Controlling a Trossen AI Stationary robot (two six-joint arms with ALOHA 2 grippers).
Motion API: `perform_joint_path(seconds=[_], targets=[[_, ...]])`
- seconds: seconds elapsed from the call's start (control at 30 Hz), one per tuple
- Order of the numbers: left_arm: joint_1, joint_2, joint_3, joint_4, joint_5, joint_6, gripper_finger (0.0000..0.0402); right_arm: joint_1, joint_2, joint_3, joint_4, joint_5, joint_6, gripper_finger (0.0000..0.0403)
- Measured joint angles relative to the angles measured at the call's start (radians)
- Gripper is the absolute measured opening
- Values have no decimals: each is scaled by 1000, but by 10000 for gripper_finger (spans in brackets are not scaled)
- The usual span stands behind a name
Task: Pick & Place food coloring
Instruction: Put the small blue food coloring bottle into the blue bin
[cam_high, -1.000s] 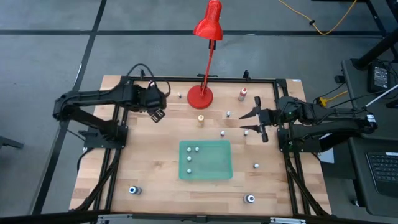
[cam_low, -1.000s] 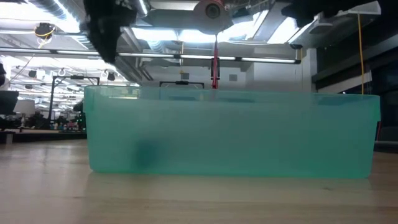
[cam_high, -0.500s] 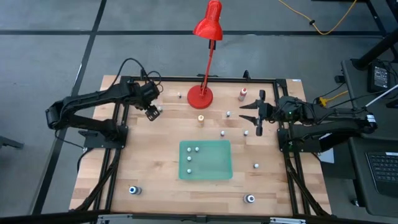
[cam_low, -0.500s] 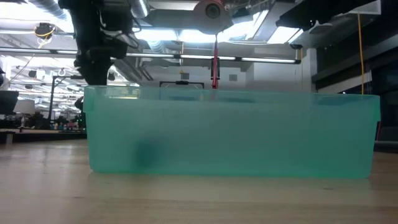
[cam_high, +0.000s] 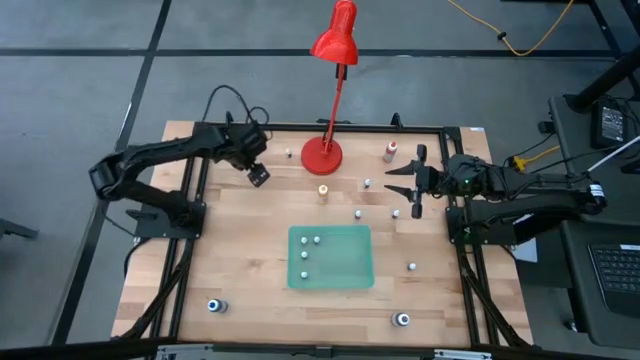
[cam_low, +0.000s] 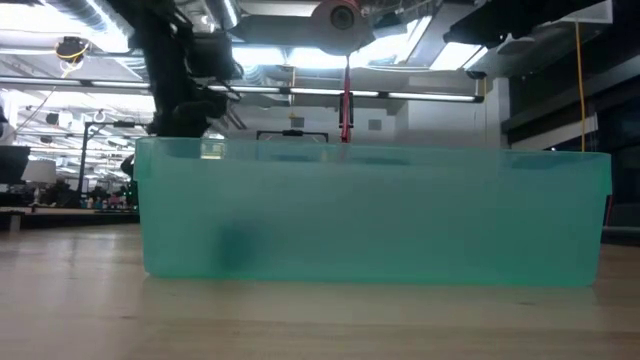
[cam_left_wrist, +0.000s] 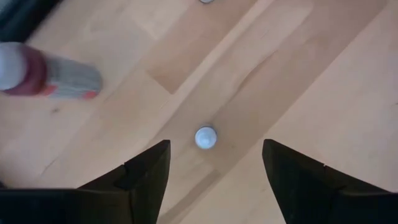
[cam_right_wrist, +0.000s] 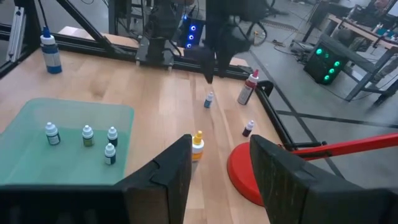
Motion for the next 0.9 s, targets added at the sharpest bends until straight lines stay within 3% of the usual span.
perform_joint_path(seconds=[0.4,0.9], targets=[[1,220,0,63,-10,26,249,0,0,0,0,-2,2,163],[30,258,-28,99,-19,17,226,0,0,0,-6,-3,3,163]])
